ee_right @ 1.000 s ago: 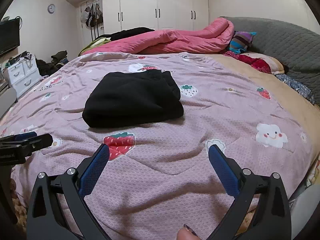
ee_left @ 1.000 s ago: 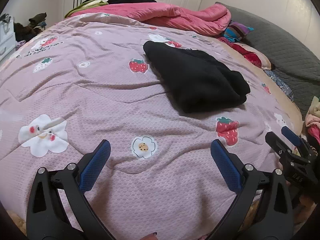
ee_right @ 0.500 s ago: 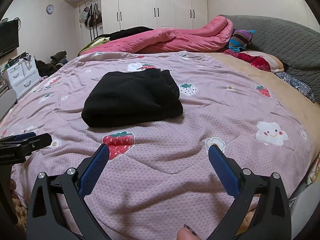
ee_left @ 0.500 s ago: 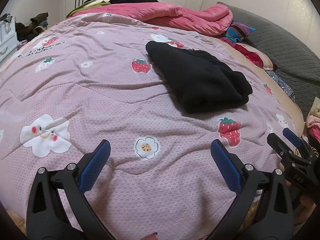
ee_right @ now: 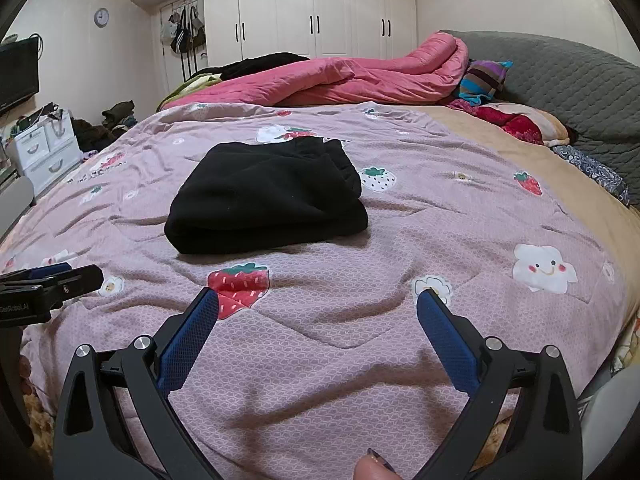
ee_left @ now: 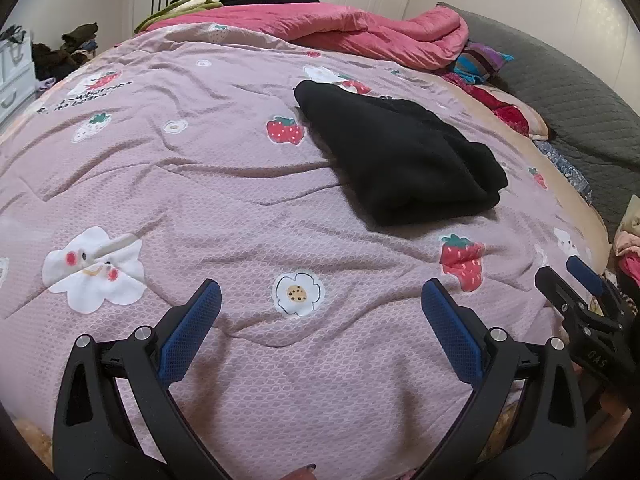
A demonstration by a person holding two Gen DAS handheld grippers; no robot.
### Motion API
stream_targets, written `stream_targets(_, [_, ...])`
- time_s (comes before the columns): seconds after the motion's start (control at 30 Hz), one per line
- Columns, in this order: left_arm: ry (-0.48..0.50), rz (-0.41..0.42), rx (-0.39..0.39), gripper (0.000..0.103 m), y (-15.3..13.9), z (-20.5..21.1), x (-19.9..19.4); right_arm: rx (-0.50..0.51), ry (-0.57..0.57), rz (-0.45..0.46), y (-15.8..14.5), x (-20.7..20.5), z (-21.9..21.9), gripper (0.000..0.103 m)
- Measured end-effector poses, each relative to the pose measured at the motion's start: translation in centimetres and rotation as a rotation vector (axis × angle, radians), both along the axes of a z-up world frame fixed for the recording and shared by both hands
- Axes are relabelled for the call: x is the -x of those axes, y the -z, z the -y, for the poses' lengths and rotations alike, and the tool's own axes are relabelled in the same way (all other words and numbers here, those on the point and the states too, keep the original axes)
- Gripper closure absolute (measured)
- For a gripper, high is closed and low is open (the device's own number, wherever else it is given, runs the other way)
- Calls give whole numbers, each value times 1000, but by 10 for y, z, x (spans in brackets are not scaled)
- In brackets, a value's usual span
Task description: Fold small clothes
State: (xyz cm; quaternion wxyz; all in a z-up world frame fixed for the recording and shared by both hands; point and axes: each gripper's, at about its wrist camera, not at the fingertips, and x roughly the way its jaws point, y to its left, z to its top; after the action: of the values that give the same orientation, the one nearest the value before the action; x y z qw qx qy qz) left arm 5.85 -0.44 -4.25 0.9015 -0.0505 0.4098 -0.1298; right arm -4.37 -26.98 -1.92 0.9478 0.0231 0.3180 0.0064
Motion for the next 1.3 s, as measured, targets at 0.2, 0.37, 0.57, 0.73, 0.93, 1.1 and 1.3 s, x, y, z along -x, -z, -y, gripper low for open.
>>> stream_targets(0.2, [0,-1,-1,9,0,1,0,0,0,0,0,0,0,4])
stream_targets(0.37, [-1,-1,-3,9,0,0,0,1,2,1,0,0,0,4])
stream_targets(0.57, [-6,0,-5,9,0,-1,-1,5,6,0,0,0,0,4])
stream_targets(0.73, [-8,0,-7,9,-1,-1,-1,3,10,0,0,1,0,4])
stream_targets(0.93, [-10,1,-11,9,-1,-2,0,2,12,-4,-1,1,1,4])
stream_targets(1.1, [-13,-1,-25,9,-1,-1,0,4,15,-8,-1,1,0,4])
stream_targets(1.3, [-21,-2,-42,9,0,-1,0,7,25,-6,-1,2,0,4])
